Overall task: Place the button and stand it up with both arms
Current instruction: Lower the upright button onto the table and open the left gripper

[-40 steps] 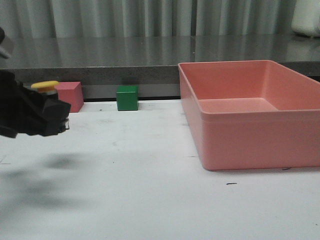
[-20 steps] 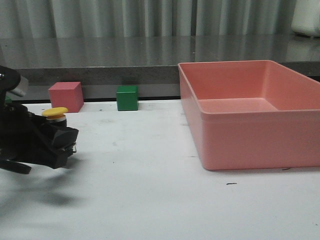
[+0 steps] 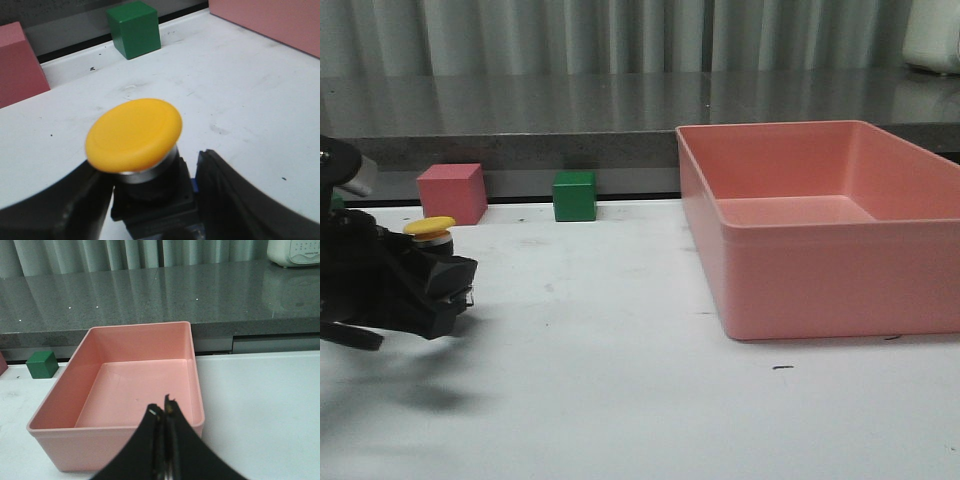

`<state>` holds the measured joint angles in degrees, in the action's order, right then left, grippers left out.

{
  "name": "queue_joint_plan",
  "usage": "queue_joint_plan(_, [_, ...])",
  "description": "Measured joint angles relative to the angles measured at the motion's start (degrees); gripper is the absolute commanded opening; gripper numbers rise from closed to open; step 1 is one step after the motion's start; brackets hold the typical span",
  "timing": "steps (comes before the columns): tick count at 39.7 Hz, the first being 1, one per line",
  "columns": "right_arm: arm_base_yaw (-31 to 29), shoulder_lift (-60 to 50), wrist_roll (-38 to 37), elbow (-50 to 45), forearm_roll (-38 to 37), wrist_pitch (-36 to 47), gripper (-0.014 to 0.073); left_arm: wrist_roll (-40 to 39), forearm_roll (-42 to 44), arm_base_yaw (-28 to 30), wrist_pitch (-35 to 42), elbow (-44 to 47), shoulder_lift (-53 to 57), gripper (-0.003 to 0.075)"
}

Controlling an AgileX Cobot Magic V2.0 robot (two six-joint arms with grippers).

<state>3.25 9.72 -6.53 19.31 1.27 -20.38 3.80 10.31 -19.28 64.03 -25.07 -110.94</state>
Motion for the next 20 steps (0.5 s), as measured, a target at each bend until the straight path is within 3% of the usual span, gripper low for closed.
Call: queue_joint_plan(20, [0.0,0.0,0.0,0.0,0.0,0.0,-0.007,0.0,0.2,0.0,0.4,0.1,0.0,0.0457])
